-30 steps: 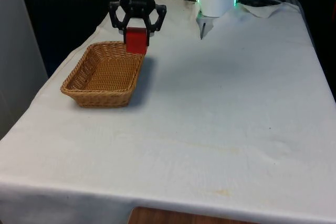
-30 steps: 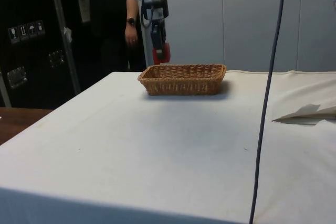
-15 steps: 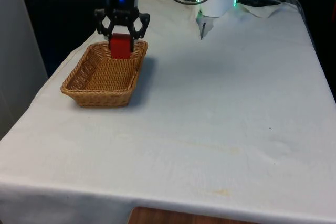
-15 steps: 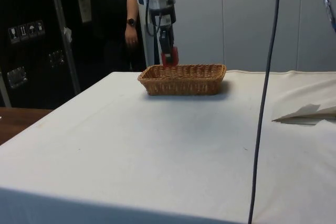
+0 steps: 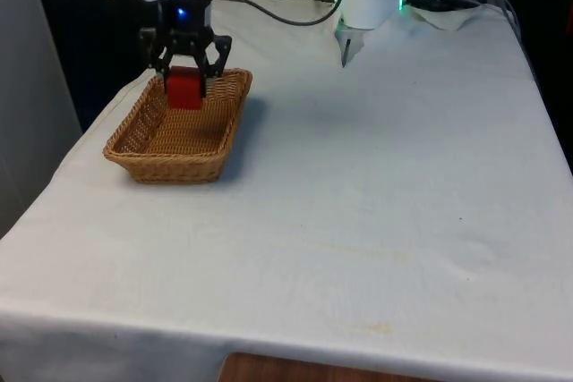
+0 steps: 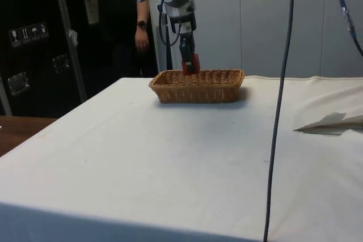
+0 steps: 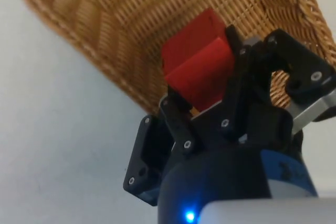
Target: Pick up the cube and place it into the basket.
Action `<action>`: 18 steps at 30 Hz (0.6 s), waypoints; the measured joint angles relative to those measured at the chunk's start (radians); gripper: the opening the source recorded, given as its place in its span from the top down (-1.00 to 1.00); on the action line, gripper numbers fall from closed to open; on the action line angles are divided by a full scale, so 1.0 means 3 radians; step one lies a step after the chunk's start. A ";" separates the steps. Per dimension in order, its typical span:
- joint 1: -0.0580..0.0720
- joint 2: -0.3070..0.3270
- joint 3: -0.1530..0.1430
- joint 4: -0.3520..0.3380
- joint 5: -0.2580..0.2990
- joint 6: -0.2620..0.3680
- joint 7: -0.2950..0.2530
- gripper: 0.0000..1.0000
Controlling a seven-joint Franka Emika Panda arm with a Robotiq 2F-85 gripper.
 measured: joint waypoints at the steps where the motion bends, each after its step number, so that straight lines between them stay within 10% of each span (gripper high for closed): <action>1: -0.0010 0.0050 -0.0013 0.0017 0.0040 0.0010 -0.0040 0.94; 18: -0.0070 0.0407 -0.0050 0.0117 0.0277 0.0083 -0.0250 0.94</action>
